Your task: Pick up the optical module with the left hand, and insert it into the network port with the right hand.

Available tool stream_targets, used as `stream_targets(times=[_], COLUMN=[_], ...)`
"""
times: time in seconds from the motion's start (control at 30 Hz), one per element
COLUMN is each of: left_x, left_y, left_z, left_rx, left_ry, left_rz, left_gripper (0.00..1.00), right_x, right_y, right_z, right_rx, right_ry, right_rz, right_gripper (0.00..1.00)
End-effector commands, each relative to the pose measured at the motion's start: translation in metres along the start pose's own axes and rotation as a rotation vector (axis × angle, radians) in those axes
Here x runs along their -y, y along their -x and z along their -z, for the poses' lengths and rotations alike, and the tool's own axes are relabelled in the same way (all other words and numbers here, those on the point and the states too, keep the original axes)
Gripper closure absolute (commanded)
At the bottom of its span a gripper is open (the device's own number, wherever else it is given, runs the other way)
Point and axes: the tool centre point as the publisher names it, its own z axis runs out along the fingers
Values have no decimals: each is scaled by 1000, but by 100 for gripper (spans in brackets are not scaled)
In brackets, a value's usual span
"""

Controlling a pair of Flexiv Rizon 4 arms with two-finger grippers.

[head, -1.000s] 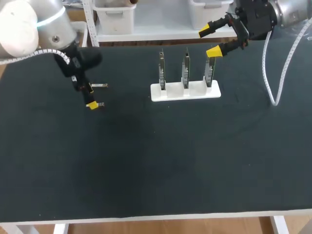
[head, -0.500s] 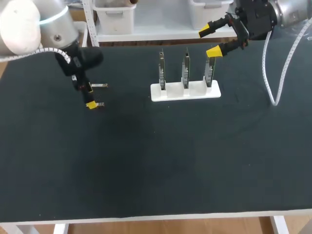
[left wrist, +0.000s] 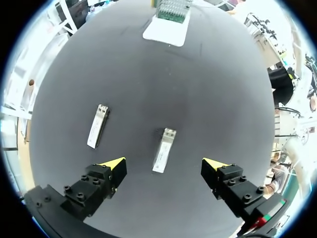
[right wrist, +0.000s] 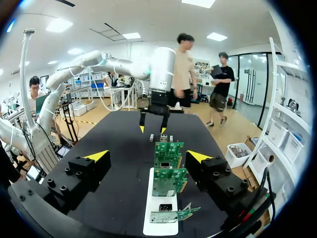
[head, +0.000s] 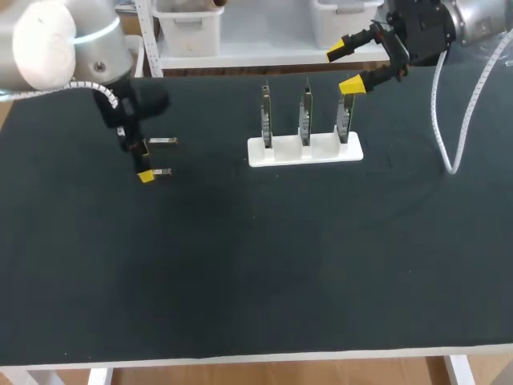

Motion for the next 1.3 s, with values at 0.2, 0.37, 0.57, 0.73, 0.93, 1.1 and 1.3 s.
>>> stream_targets(times=[0.2, 0.37, 0.57, 0.73, 0.93, 1.1, 1.3], left_x=[-6, -6, -5, -3, -1, 0, 3], left_y=[2, 7, 8, 8, 5, 2, 3], left_z=[-3, -4, -5, -5, -4, -4, -7], left_rx=[-33, -54, -72, -78, -81, -77, -71], left_ry=[-9, -7, -6, -4, -2, 2, -15], left_rz=[2, -19, -33, -32, -29, -27, -33], left_gripper=[0, 0, 0, 0, 0, 0, 0], right_x=[-3, -3, -3, -3, -3, -3, -3], right_y=[0, 0, 0, 0, 0, 0, 0], right_z=[0, 0, 0, 0, 0, 0, 0], right_rx=[-1, -1, -1, -1, -1, -1, -1], right_ry=[-6, -6, -6, -6, -6, -6, -6], right_rz=[1, 1, 1, 1, 1, 1, 1], right_gripper=[0, 0, 0, 0, 0, 0, 0])
